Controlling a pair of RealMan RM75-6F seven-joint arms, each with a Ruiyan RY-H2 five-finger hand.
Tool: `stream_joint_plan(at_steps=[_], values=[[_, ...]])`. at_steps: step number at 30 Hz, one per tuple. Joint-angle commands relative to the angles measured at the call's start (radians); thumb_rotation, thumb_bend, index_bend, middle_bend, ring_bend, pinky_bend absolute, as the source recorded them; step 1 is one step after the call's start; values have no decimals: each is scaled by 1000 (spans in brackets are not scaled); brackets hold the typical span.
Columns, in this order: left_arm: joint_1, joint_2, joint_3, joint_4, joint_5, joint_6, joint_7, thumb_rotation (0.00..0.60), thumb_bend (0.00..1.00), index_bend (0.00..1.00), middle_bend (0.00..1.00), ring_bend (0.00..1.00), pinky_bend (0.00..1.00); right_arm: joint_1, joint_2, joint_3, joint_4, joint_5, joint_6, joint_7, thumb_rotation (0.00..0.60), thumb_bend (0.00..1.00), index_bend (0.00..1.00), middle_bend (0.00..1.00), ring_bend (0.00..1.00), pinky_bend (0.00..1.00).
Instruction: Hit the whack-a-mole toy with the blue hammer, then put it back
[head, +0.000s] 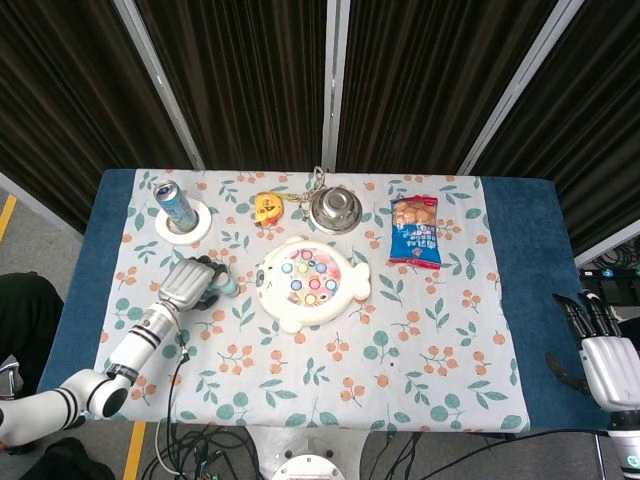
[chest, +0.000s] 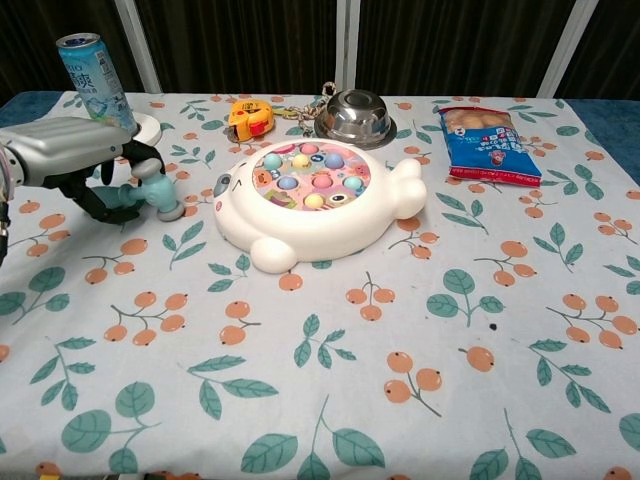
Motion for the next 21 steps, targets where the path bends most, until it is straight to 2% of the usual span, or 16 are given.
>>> stream_joint_plan(at_steps=[1,21], values=[[10,5,-5,-12,3,17,2,600,269,323,398,257,433,-1,0,0,0,0,2,0,600,230,0,140,0,0],[48,67,-27,-107,34,94,31,600,259,320,398,257,425,-4,2,0,0,-5,10,2,600,230,0,140,0,0]])
